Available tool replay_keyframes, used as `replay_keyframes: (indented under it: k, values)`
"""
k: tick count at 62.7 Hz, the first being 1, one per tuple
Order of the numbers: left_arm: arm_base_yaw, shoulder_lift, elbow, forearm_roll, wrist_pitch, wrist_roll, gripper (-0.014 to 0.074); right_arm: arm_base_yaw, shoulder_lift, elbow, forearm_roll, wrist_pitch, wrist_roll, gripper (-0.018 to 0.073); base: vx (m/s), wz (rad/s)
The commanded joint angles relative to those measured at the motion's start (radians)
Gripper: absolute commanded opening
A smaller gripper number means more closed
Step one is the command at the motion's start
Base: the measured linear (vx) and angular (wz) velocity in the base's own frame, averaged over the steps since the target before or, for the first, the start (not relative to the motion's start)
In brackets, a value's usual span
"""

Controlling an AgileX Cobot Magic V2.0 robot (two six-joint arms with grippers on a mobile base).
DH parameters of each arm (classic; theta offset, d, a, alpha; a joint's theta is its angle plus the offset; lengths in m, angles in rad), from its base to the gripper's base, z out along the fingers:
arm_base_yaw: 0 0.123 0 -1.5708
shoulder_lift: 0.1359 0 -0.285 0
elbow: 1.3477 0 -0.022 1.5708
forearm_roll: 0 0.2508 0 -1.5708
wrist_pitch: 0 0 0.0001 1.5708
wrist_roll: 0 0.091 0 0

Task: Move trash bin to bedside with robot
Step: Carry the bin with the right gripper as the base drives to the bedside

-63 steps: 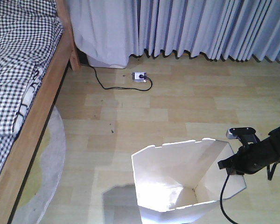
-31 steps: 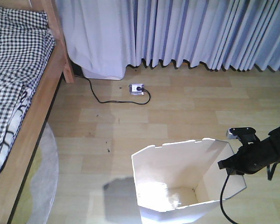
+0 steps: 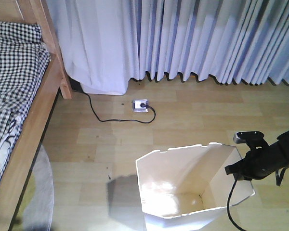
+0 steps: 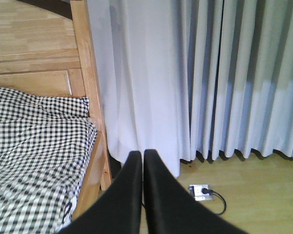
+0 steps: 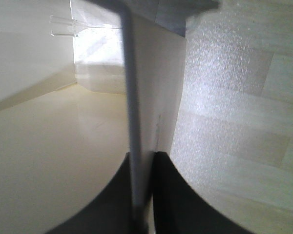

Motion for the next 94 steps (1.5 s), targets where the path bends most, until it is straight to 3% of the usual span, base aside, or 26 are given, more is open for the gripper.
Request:
replay_keyframes:
  k: [1, 94]
  values:
    - [0.003, -0.006, -0.024, -0.005, -0.071, -0.004, -0.0006, -0.002, -0.069, -0.013, 0.031, 0.133, 0.004, -0.0005, 0.28, 0.02]
    - [0.003, -0.006, -0.024, -0.005, -0.071, -0.004, -0.0006, -0.002, -0.069, -0.013, 0.031, 0.133, 0.004, -0.0005, 0.22, 0.02]
